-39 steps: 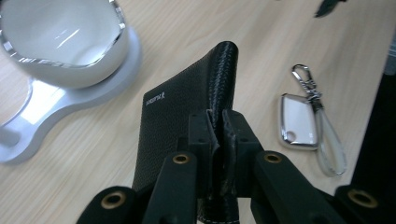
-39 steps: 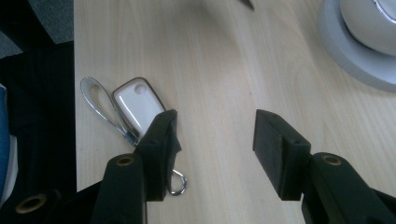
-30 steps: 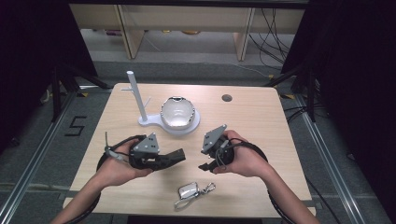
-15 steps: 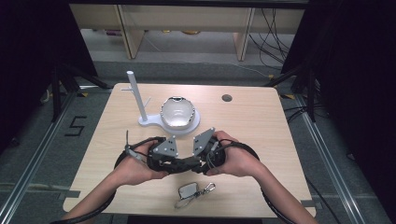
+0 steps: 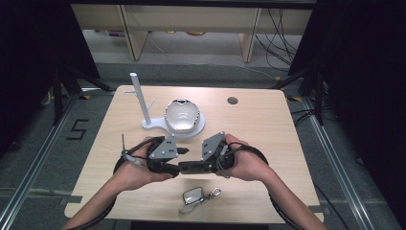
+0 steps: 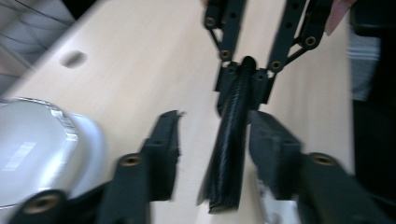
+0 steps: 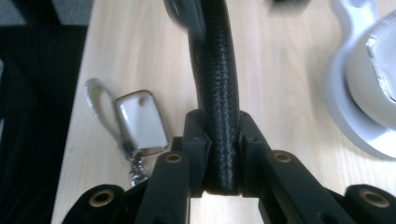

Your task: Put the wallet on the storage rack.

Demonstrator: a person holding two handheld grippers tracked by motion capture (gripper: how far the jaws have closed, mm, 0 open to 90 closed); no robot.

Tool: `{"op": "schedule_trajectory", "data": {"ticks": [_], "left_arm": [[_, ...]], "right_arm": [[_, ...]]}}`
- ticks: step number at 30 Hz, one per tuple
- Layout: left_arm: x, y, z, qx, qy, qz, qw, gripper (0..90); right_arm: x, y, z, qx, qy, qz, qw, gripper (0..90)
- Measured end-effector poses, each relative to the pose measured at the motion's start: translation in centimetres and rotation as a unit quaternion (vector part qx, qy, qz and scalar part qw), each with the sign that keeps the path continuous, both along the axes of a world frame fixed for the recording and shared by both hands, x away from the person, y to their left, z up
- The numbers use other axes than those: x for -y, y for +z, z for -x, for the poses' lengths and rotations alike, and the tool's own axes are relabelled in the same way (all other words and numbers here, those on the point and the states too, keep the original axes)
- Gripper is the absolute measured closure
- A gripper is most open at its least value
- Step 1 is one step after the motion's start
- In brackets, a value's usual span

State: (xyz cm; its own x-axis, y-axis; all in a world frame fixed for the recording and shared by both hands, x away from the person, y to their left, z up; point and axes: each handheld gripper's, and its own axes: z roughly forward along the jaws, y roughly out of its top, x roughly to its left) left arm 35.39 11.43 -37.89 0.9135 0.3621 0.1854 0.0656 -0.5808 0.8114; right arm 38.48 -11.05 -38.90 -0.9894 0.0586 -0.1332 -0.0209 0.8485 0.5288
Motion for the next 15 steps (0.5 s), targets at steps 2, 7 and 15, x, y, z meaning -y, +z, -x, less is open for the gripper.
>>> {"op": "schedule_trajectory", "data": {"ticks": [2, 7, 15], "left_arm": [[-1.0, 0.1, 0.2, 0.008, 0.018, 0.017, 0.9997, 41.5], [-3.4, -0.2, 1.0, 0.021, 0.059, 0.039, 0.9972, 34.3], [-5.7, -2.7, 2.5, 0.013, 0.11, 0.082, 0.9905, 34.5]], "right_arm": [[0.5, 0.1, -0.5, -0.008, -0.018, -0.008, 0.9998, 78.3], [1.3, 0.5, -1.6, -0.014, -0.044, -0.027, 0.9986, 78.2], [1.7, 1.4, -2.6, -0.024, -0.067, -0.045, 0.9964, 78.3]]}}
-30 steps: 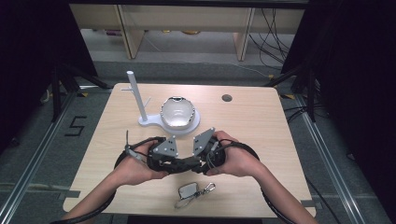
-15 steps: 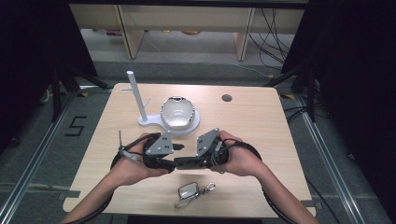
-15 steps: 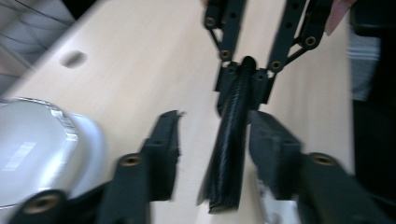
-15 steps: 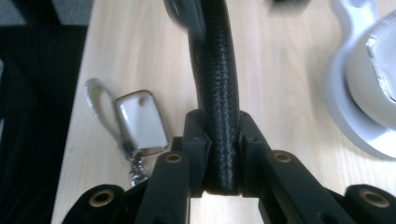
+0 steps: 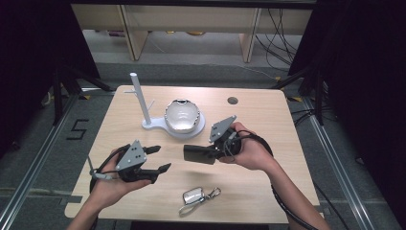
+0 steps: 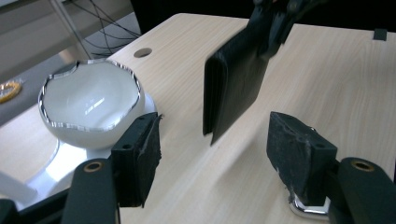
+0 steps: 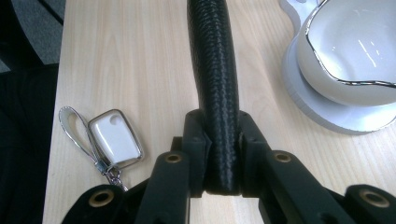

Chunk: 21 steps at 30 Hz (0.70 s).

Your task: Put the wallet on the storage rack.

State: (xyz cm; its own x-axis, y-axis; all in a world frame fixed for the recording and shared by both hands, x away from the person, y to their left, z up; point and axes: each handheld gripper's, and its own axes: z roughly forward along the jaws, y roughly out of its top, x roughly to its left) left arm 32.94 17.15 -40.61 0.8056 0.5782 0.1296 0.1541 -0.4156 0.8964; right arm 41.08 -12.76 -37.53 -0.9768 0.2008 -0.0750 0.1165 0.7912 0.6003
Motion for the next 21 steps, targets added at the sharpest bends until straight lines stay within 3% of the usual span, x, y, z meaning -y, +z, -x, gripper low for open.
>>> {"op": "schedule_trajectory", "data": {"ticks": [4, 11, 15, 21], "left_arm": [[-1.2, -2.5, 0.9, -0.017, 0.024, 0.035, 0.999, 34.8], [-2.1, -5.6, 1.4, -0.028, 0.061, 0.047, 0.9967, 35.2], [-2.2, -6.3, 1.5, -0.032, 0.07, 0.047, 0.9959, 35.3], [-2.2, -7.4, 1.2, -0.037, 0.08, 0.063, 0.9941, 35.3]], "right_arm": [[0.2, 0.2, -0.3, 0.002, -0.005, -0.003, 1.0, 78.2], [0.4, 1.0, -1.1, 0.007, -0.013, -0.017, 0.9997, 78.2], [0.3, 1.5, -1.4, 0.012, -0.018, -0.023, 0.9995, 78.2], [0.1, 2.7, -2.5, 0.023, -0.023, -0.039, 0.9987, 78.2]]}}
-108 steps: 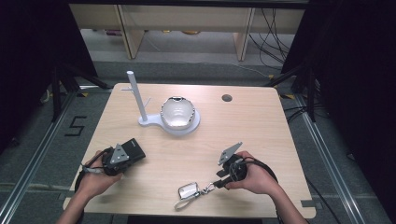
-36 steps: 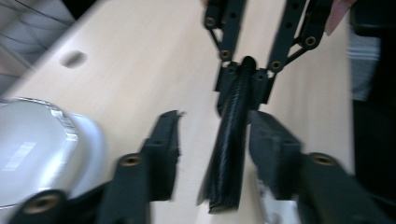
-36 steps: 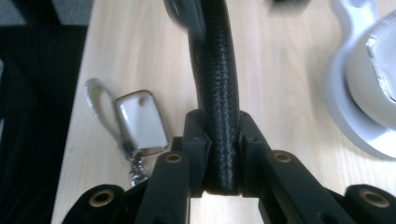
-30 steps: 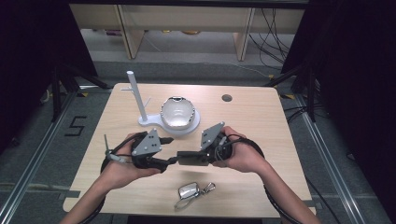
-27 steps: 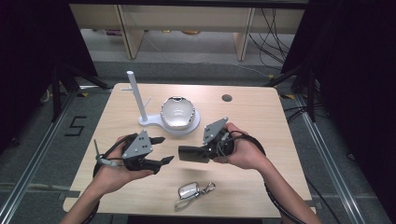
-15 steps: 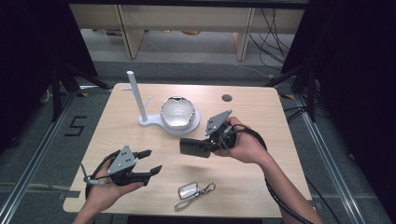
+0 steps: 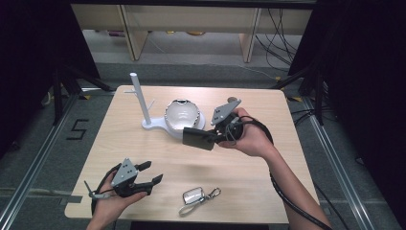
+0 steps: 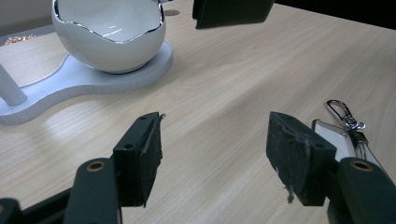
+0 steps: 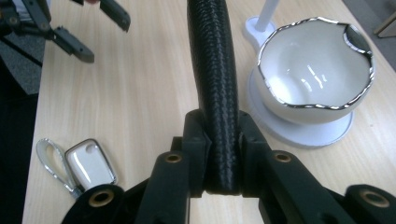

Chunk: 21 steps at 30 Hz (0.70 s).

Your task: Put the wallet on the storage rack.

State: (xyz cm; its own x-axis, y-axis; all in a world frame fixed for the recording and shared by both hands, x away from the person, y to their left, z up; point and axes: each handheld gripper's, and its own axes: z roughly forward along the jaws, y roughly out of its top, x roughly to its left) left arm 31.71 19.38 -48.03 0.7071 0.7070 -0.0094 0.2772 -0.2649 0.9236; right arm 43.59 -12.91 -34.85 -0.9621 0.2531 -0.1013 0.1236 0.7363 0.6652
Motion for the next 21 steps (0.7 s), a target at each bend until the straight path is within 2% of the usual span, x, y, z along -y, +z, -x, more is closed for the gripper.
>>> {"op": "schedule_trajectory", "data": {"ticks": [6, 7, 9, 10, 12, 14, 16, 21], "left_arm": [[-0.1, -0.4, 0.0, 0.0, 0.007, 0.002, 1.0, 35.3], [-0.2, -0.5, 0.0, -0.002, 0.007, -0.004, 1.0, 35.3], [-0.3, -0.6, 0.0, -0.003, 0.009, -0.004, 0.9999, 35.3], [-0.3, -0.6, 0.0, -0.003, 0.009, -0.004, 0.9999, 35.3], [-0.2, -0.6, -0.1, -0.002, 0.006, 0.0, 1.0, 35.3], [-0.2, -0.7, -0.1, -0.002, 0.006, 0.001, 1.0, 35.3], [-0.2, -0.7, -0.1, -0.001, 0.005, 0.003, 1.0, 35.3], [-0.1, -0.7, 0.0, -0.007, 0.009, -0.002, 0.9999, 35.3]], "right_arm": [[-0.3, 0.7, -0.8, 0.004, 0.001, -0.003, 1.0, 78.2], [-0.6, 1.0, -1.1, 0.007, 0.001, -0.008, 0.9999, 78.2], [-0.7, 1.3, -1.3, 0.002, -0.012, -0.011, 0.9999, 78.3], [-0.8, 1.4, -1.6, 0.006, -0.009, -0.012, 0.9999, 78.3], [-1.2, 1.7, -2.2, 0.014, -0.004, -0.014, 0.9998, 78.3], [-1.4, 1.9, -2.5, 0.006, -0.016, -0.017, 0.9997, 78.3], [-1.6, 2.0, -2.8, 0.012, -0.012, -0.019, 0.9997, 78.3], [-2.5, 2.3, -4.5, 0.017, -0.01, -0.029, 0.9994, 78.3]]}}
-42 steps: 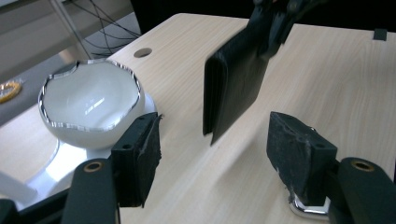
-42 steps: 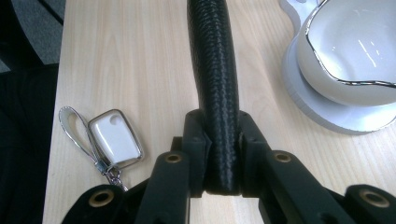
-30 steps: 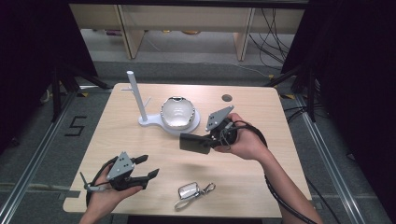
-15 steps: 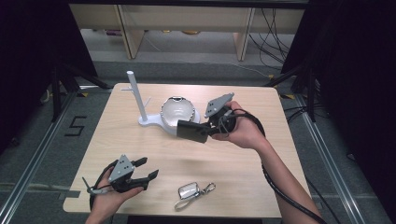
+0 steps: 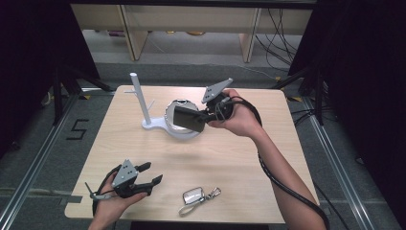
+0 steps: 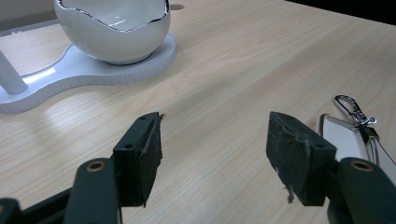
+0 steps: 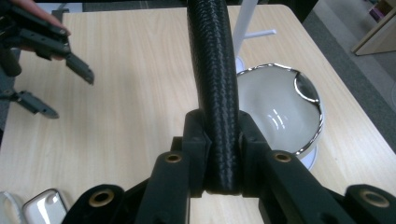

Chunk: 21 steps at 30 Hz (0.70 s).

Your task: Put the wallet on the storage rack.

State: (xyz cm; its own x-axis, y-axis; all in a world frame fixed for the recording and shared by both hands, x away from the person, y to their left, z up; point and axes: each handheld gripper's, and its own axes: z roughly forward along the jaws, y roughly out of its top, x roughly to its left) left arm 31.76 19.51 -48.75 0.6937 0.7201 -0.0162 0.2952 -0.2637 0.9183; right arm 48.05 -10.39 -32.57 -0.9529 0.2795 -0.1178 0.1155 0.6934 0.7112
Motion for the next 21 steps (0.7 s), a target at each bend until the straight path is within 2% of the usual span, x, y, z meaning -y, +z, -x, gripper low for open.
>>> {"op": "schedule_trajectory", "data": {"ticks": [3, 6, 8, 12, 17, 20, 21], "left_arm": [[0.0, -0.1, -0.1, 0.0, -0.003, 0.003, 1.0, 35.2], [0.0, -0.1, 0.0, -0.002, -0.001, -0.003, 1.0, 35.2], [0.1, -0.2, -0.1, -0.002, -0.003, 0.0, 1.0, 35.2], [0.1, -0.2, -0.1, -0.001, -0.003, 0.0, 1.0, 35.1], [0.2, -0.3, -0.1, -0.004, -0.002, -0.001, 1.0, 34.9], [0.2, -0.4, -0.2, -0.002, -0.005, -0.001, 1.0, 34.9], [0.2, -0.4, -0.2, -0.002, -0.008, 0.001, 1.0, 34.8]], "right_arm": [[-0.5, 0.0, -0.6, -0.004, -0.013, 0.001, 0.9999, 78.3], [-0.8, 0.0, -1.7, -0.002, -0.008, -0.003, 1.0, 78.3], [-1.0, -0.2, -2.1, -0.01, -0.016, -0.006, 0.9998, 78.3], [-1.5, -0.4, -3.2, -0.008, -0.016, -0.009, 0.9998, 78.3], [-1.7, -0.6, -4.2, -0.024, -0.025, -0.031, 0.9989, 78.3], [-1.8, -0.8, -4.6, -0.023, -0.022, -0.031, 0.999, 78.3], [-1.9, -1.0, -5.0, -0.029, -0.031, -0.032, 0.9986, 78.2]]}}
